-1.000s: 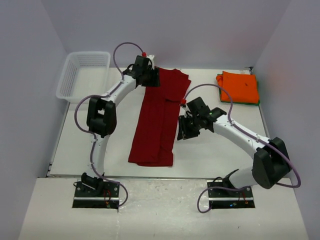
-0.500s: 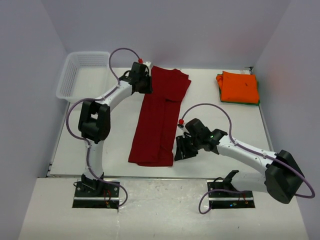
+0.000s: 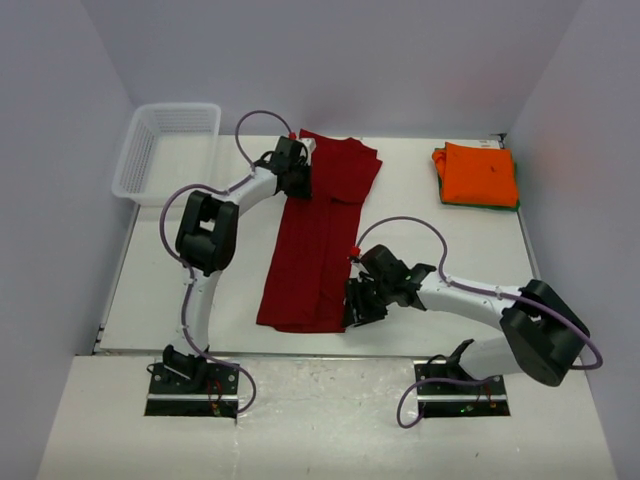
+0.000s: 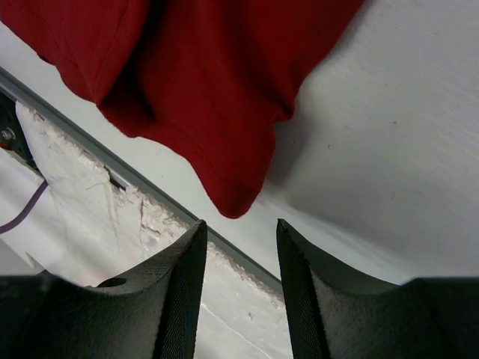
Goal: Fold and stack the t-shirts
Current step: Rotate the tshirt 90 degrees
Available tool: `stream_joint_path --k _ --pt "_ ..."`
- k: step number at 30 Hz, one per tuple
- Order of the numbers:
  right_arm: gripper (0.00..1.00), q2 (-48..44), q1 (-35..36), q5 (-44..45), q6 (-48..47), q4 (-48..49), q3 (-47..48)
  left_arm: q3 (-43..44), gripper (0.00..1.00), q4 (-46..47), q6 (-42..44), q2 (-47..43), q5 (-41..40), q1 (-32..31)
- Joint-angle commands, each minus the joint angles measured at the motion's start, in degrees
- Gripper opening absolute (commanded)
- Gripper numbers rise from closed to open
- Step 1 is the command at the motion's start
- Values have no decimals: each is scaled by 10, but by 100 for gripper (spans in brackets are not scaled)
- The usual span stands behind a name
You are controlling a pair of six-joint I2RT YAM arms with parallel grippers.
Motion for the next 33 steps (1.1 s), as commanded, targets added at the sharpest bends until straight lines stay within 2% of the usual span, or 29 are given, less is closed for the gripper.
stream_joint_path --k 1,14,21,25,28,33 --pt "43 12 11 -14 17 42 -1 29 10 24 19 21 10 1" --pt "40 65 17 -23 26 71 3 14 10 42 21 36 17 15" --pt "28 71 34 -24 43 82 -4 13 9 39 15 49 13 26" --pt "9 46 44 -9 59 71 -16 8 9 36 10 57 12 32" --pt "0 17 44 15 64 55 -29 -1 9 38 7 56 12 36" --pt "0 8 44 30 62 45 -33 -18 8 50 0 46 24 39"
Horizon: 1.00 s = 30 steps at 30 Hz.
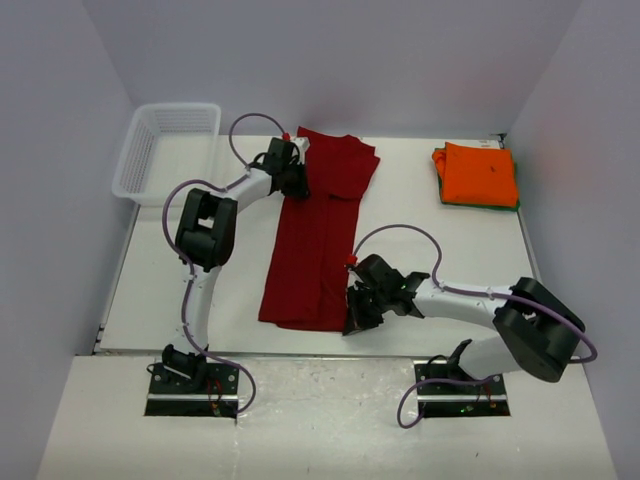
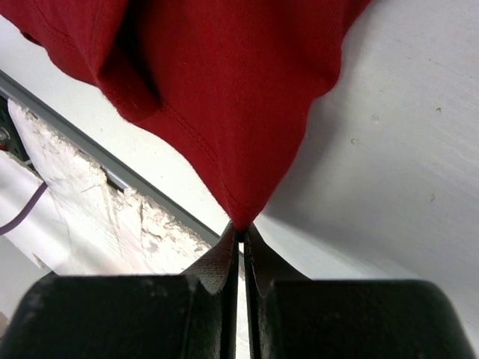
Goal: Fold and stack the t-shirts
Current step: Rotate the tshirt 90 degrees
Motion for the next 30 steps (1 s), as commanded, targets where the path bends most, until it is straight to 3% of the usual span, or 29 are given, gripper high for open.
stream_joint_path --k 1,19,30 --pt "0 -13 3 22 9 -13 -2 -21 8 1 4 12 -7 12" --pt "0 -108 3 74 57 -50 -83 -136 7 47 -9 -36 -12 20" --pt "0 -93 3 85 59 -53 -73 -184 10 75 -18 -63 1 20"
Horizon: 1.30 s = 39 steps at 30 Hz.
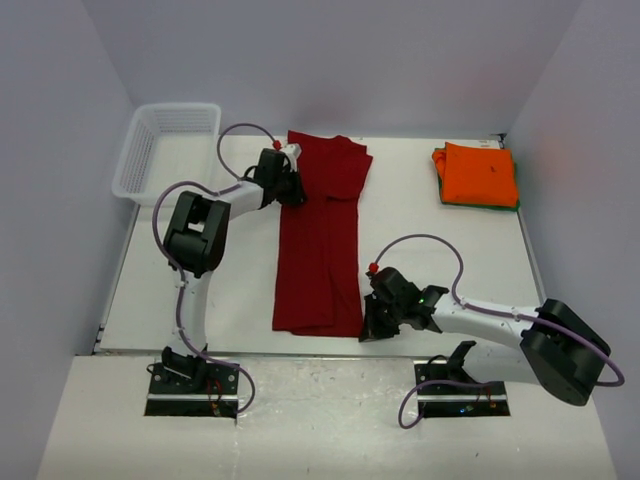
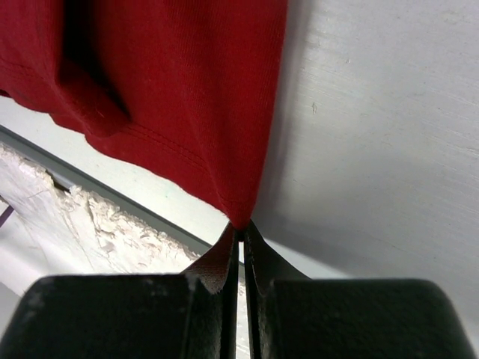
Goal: Fold and stack the t-shirts
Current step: Rotate the tshirt 90 degrees
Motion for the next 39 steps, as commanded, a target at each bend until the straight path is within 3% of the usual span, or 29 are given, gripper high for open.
stream_joint_path --k 1,5,6,8,9,11,16,17,25,27,29,35,39 --pt "0 16 2 15 7 -20 12 -41 15 -56 1 -12 -21 10" --pt "0 25 2 12 4 -14 16 -69 29 -44 -9 -57 -22 9" --pt "0 25 3 9 1 -14 17 -73 40 -44 -12 -68 -24 6" --pt "0 25 2 11 0 -12 18 -92 53 -43 -15 -111 -50 2" --pt "2 26 2 8 -1 -10 19 -99 68 -37 -19 -142 -65 1" --pt "7 32 2 6 -4 -5 19 -120 84 -34 -24 -172 -79 -1" --pt "14 32 3 -8 -5 8 12 -158 93 -31 -32 -258 -110 -9" --pt "15 21 2 -8 -6 10 10 -165 99 -31 -34 -270 -121 -16" --pt "34 -54 3 13 -17 -45 13 -235 99 -86 -60 -347 -208 -58" --pt "43 -78 2 18 -16 -60 12 -259 99 -134 -105 -382 -270 -71" --pt "48 -106 2 23 -16 -77 14 -324 96 -132 -146 -435 -267 -94" --pt "49 -95 2 35 -22 -73 28 -491 78 -157 -215 -586 -240 -142" --pt "48 -46 1 24 -27 -41 43 -531 70 -205 -237 -690 -231 -149"
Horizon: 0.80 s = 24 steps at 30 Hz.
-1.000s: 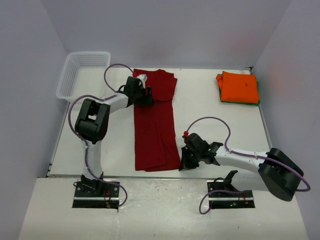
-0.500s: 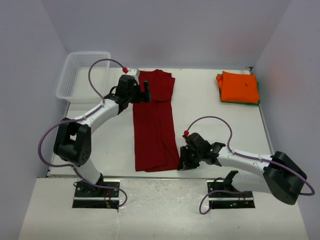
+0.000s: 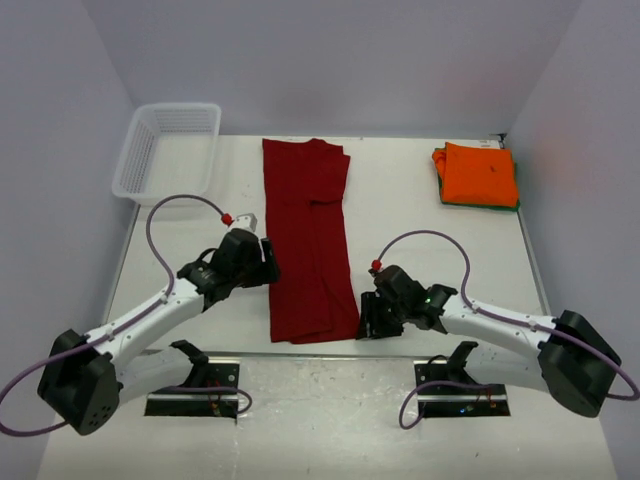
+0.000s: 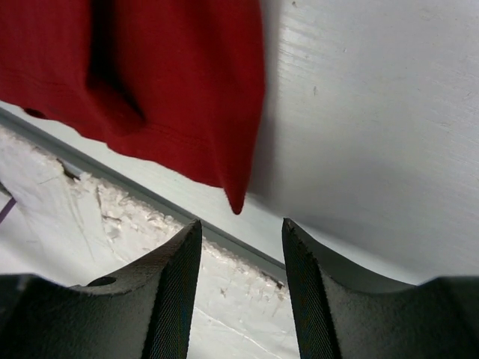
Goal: Fold and stack the t-shirts
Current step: Rotate the tshirt 90 degrees, then grab the bottom of the folded rectangular tshirt with both arms
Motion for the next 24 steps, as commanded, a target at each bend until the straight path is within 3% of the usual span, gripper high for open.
stream_joint_path --k 1,8,17,24 --pt "48 40 0 9 -8 24 28 -22 68 -47 -49 -95 2 -4" --pt "42 108 -6 0 -13 58 47 -71 68 -83 -76 -140 31 -12" --pt "32 122 -6 -10 -12 75 44 -122 68 -76 -87 -136 72 -21" --pt "19 125 -7 -10 -15 75 49 -128 75 -72 -102 -112 105 -46"
